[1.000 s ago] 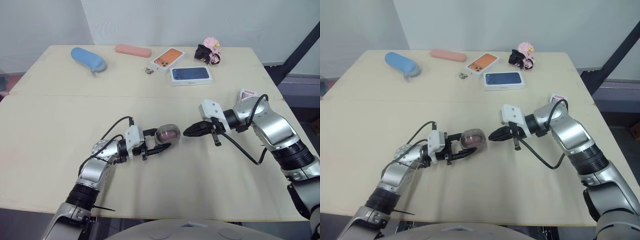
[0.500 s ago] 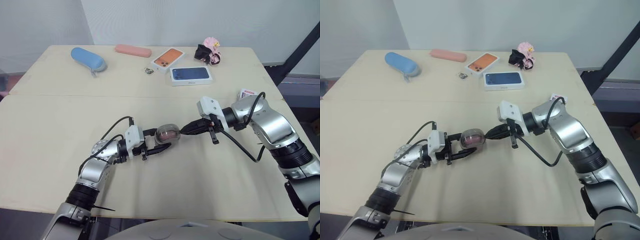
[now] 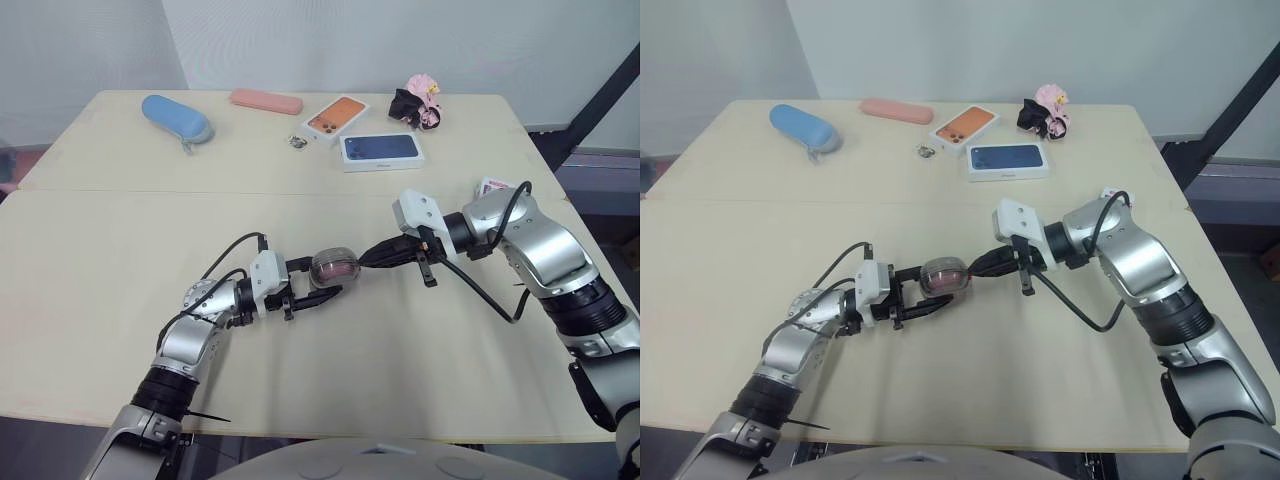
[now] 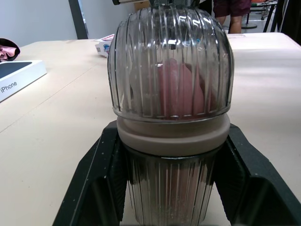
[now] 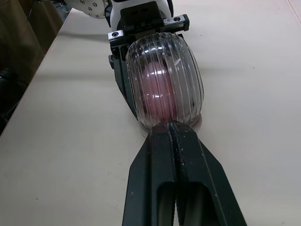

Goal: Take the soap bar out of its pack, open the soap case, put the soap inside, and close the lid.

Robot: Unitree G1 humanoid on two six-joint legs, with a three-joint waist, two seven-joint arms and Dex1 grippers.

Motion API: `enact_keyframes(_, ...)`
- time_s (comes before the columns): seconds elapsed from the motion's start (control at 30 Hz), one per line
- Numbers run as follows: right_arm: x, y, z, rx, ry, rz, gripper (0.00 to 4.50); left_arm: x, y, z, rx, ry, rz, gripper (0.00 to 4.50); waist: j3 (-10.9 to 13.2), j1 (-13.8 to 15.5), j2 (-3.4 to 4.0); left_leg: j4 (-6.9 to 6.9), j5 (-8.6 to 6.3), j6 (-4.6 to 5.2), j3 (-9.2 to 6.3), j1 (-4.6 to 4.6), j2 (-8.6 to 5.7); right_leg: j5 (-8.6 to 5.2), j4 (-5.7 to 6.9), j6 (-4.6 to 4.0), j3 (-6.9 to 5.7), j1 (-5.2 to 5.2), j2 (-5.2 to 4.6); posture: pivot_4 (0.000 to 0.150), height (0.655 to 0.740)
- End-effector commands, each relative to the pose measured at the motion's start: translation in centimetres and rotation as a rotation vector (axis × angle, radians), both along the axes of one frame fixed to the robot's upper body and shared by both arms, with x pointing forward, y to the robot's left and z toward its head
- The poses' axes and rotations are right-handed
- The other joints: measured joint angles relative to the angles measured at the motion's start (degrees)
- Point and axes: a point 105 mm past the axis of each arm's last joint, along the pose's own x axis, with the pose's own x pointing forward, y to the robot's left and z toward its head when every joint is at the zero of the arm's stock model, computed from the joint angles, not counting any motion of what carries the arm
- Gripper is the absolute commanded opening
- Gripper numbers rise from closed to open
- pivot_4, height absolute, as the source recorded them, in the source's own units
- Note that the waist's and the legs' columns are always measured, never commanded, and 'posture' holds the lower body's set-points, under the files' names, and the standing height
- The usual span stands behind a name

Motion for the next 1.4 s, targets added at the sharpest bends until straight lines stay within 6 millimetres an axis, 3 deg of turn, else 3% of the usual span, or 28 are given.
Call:
enact_keyframes(0.03,0.1,-0.2,1.4,0.02,-0.054,0.011,0.09,0.2,0.4,-0.3,0.036,-0.003,0.018,1.93,0.0,0.0,0.0,0.0,0.0,0.0,0.0,0.0,0.0,0.0,0.0,0.0,0.0,0.0,0.0,0.15,0.74)
enact_keyframes(0.37,1.5,-0.3,3.4,0.078,-0.087,-0.033,0.09,0.2,0.4,-0.4,0.041,-0.005,0.016,1.93,0.01,-0.02,0.01,0.01,0.0,0.0,0.0,0.0,-0.01,0.0,0.02,0.0,0.02,0.0,0.0,0.15,0.74)
enact_keyframes(0.67,0.3,0.6,4.7,0.116,-0.079,0.025,0.09,0.3,0.4,-0.4,0.041,-0.007,0.016,1.93,0.01,0.05,0.01,0.01,0.0,0.0,0.0,0.0,0.0,0.0,0.02,0.0,0.0,0.01,0.0,0.15,0.74)
enact_keyframes(0.9,-1.2,0.4,3.7,0.047,-0.062,0.089,0.09,0.2,0.3,-0.5,0.043,-0.007,0.014,1.93,0.01,0.07,0.01,0.01,0.0,0.0,0.0,0.0,0.0,0.0,0.01,0.0,0.0,0.01,0.0,0.15,0.74)
enact_keyframes(1.1,-0.5,-0.4,2.4,-0.019,-0.074,0.06,0.09,0.2,0.3,-0.5,0.043,-0.006,0.014,1.93,0.01,0.05,0.01,0.0,0.0,0.0,0.0,0.0,0.0,0.0,0.01,0.0,0.01,0.01,0.0,0.15,0.74)
enact_keyframes(1.4,-0.9,0.5,2.8,0.025,-0.074,0.087,0.09,0.2,0.3,-0.5,0.043,-0.004,0.014,1.93,0.01,0.06,0.01,0.0,0.0,0.0,0.0,0.01,0.0,0.0,0.02,0.0,0.0,0.01,0.0,0.15,0.74)
